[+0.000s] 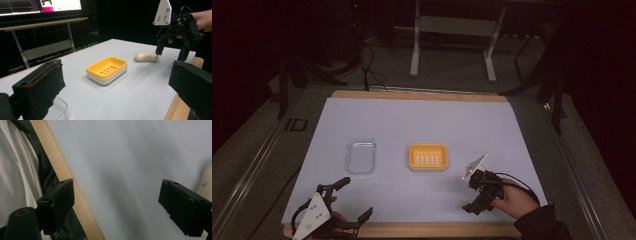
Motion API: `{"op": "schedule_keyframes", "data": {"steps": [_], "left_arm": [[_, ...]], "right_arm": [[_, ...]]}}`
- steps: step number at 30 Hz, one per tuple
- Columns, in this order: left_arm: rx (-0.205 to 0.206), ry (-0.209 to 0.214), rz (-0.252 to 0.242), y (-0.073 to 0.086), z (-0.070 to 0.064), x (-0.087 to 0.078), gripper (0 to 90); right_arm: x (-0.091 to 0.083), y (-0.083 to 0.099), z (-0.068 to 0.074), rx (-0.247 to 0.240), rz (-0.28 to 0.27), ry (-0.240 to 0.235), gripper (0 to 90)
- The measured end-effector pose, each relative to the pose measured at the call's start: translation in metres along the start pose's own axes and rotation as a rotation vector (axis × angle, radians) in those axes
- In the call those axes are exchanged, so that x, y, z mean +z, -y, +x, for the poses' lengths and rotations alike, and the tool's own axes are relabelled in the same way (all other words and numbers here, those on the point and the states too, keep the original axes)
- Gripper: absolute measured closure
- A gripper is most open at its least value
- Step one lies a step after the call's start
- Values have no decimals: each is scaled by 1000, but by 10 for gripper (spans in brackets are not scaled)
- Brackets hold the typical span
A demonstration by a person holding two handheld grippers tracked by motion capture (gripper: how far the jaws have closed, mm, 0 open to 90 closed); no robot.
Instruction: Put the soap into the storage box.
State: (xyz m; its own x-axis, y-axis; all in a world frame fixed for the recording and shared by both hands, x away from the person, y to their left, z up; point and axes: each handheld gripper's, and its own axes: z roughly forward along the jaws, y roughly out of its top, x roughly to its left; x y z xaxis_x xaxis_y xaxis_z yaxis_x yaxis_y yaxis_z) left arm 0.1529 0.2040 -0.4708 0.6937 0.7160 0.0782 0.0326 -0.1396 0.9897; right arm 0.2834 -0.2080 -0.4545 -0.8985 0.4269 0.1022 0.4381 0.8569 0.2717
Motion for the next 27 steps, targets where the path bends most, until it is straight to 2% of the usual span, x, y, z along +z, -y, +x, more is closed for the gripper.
{"op": "schedule_keyframes", "data": {"steps": [13, 17, 23, 27], "left_arm": [[0, 0, 2, 0, 0, 1, 1], [4, 0, 7, 0, 0, 1, 1], [2, 0, 8, 0, -1, 1, 1], [1, 1, 7, 1, -1, 1, 1]], "right_arm": [[-1, 5, -8, 64, 93, -2, 141], [-1, 10, -15, 97, 127, -13, 149], [-4, 14, -21, 129, 149, 25, 144], [-5, 17, -27, 162, 186, 53, 135]]}}
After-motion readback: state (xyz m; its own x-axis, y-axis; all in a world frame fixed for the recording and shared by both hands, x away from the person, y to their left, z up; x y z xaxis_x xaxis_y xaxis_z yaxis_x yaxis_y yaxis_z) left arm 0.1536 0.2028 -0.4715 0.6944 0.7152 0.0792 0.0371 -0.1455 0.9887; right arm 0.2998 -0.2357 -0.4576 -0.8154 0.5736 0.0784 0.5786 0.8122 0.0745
